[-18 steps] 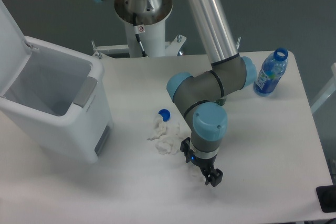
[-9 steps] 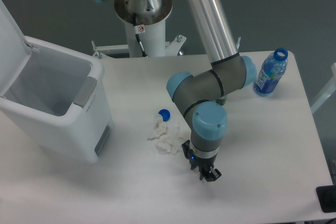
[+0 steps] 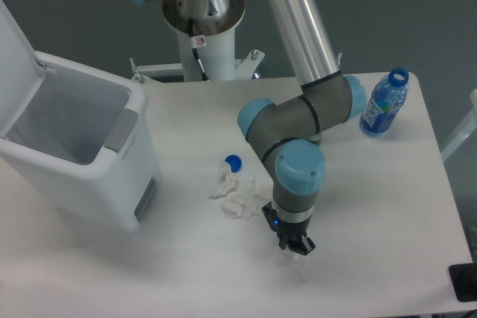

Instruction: Pick up the paper ball

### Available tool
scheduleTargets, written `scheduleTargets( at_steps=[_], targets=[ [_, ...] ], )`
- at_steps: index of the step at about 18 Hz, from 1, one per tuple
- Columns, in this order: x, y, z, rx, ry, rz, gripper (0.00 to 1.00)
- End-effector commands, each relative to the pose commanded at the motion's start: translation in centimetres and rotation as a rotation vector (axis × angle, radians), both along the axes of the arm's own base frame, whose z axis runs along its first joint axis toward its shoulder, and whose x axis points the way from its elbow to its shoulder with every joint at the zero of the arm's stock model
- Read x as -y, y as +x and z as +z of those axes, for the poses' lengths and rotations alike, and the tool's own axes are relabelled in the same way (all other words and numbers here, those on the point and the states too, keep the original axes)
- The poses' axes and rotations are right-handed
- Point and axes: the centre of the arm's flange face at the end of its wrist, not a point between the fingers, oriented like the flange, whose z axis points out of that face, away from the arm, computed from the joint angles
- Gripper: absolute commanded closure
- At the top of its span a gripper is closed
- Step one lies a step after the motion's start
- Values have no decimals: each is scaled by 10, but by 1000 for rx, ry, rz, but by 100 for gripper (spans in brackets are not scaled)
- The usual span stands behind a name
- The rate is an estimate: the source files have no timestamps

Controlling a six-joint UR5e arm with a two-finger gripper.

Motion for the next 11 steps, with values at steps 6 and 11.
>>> scheduleTargets(
  at_steps=[6,11],
  targets=[
    [20,17,53,34,-60,12,100],
    [44,40,105,66,-82,13,100]
  ],
)
